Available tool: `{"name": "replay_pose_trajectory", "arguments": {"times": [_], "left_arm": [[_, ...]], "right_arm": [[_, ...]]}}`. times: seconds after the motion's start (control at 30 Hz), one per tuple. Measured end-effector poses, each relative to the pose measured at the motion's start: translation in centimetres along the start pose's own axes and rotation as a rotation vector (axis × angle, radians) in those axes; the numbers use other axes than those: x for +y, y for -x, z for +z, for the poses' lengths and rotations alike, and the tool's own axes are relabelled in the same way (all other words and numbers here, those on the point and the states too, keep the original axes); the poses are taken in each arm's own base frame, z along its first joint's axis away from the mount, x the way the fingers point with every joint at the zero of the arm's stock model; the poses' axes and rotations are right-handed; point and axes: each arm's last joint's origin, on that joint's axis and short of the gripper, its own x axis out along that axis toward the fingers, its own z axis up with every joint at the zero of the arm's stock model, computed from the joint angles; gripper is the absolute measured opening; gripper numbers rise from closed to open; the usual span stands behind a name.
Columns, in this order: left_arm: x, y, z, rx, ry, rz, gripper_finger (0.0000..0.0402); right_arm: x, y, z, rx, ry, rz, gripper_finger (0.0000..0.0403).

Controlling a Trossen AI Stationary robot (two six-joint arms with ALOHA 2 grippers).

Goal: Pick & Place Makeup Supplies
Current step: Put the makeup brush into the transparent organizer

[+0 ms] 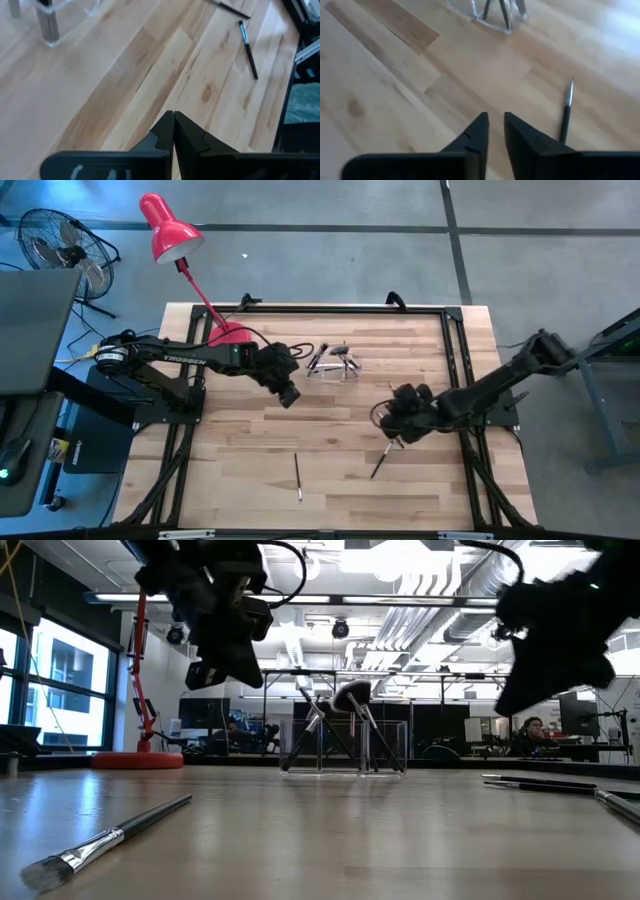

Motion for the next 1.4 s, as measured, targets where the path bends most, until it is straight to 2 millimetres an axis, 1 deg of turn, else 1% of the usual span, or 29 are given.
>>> {"name": "replay_pose_trajectory", "arguments": {"times": [0.13, 0.2, 0.3, 0.43, 0.53, 0.7, 0.9, 1.03, 1.13, 1.27, 1.4], "left_arm": [[-0.1, 0.0, 0.2, -0.029, -0.005, 0.001, 0.0005], [-0.2, 0.0, 0.3, -0.044, -0.009, -0.006, 0.0005], [-0.2, 0.0, 0.4, -0.054, -0.012, -0.011, 0.0005], [-0.2, 0.0, 0.5, -0.061, 0.002, -0.003, 0.0005], [-0.2, 0.0, 0.5, -0.061, 0.003, -0.001, 0.0005], [-0.2, 0.0, 0.4, -0.061, 0.007, 0.001, 0.0005], [-0.2, 0.0, 0.4, -0.061, 0.007, 0.002, 0.0005], [-0.2, 0.0, 0.4, -0.062, 0.007, 0.003, 0.0005], [-0.2, 0.0, 0.4, -0.064, 0.007, 0.006, 0.0005], [-0.2, 0.0, 0.5, -0.071, 0.007, 0.015, 0.0005], [-0.2, 0.0, 0.5, -0.072, 0.007, 0.015, 0.0005]], "right_arm": [[-1.8, -0.2, -1.9, 0.018, -0.081, 0.131, 0.0101], [-2.3, -0.6, -2.8, 0.017, -0.059, 0.206, 0.0115], [-2.8, -1.3, -4.1, -0.014, 0.027, 0.299, 0.0120], [-3.3, -1.9, -5.2, -0.050, 0.086, 0.341, 0.0113], [-3.5, -1.9, -5.5, -0.053, 0.161, 0.336, 0.0109], [-3.5, -1.9, -5.6, -0.073, 0.282, 0.333, 0.0108], [-3.5, -1.9, -5.6, -0.061, 0.297, 0.336, 0.0108], [-3.5, -1.9, -5.7, -0.035, 0.288, 0.354, 0.0108], [-3.2, -1.7, -6.1, -0.016, 0.290, 0.371, 0.0108], [-1.6, -1.2, -6.5, 0.004, 0.340, 0.367, 0.0098], [-0.1, -1.2, -6.7, -0.001, 0.402, 0.281, 0.0078]]}}
